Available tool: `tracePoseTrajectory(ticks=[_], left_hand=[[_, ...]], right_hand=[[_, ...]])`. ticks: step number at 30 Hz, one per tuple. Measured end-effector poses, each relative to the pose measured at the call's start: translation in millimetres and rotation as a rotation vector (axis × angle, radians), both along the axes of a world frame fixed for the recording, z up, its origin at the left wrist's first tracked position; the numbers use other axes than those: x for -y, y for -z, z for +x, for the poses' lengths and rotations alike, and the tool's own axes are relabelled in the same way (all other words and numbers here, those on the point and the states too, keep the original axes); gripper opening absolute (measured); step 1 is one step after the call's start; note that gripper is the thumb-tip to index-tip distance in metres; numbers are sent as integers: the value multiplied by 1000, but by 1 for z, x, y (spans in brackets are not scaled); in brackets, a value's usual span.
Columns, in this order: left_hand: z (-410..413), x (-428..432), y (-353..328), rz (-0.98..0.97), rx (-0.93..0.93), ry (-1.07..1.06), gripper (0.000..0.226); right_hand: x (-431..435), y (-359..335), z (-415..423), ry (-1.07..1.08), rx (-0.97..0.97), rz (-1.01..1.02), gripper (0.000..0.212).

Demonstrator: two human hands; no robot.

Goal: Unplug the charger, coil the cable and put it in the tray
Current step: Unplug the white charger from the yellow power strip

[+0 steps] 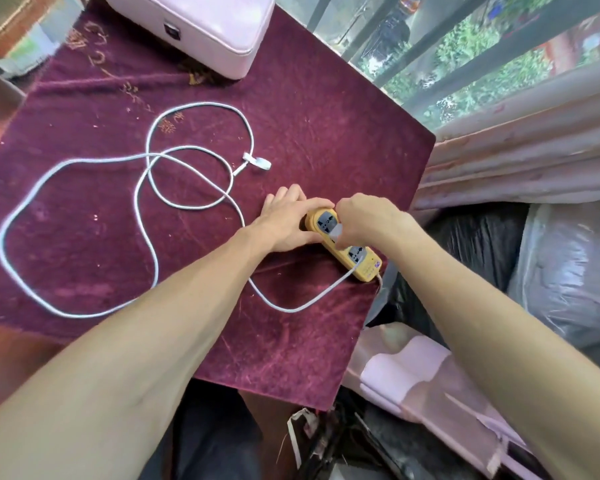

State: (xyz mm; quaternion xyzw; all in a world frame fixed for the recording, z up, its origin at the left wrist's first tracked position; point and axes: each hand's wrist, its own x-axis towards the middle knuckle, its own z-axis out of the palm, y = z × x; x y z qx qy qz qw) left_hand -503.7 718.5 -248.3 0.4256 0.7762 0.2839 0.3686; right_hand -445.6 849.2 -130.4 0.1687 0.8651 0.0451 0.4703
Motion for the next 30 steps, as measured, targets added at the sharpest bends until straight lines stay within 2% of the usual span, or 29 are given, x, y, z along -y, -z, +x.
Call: tracePoseTrajectory(ticks=[7,30], left_hand=[[1,2,2,32,39,-19,61],[6,2,5,52,19,-54,59]], right_hand=[[10,17,2,-207,72,146,70],[4,15,5,-408,154,60,70]])
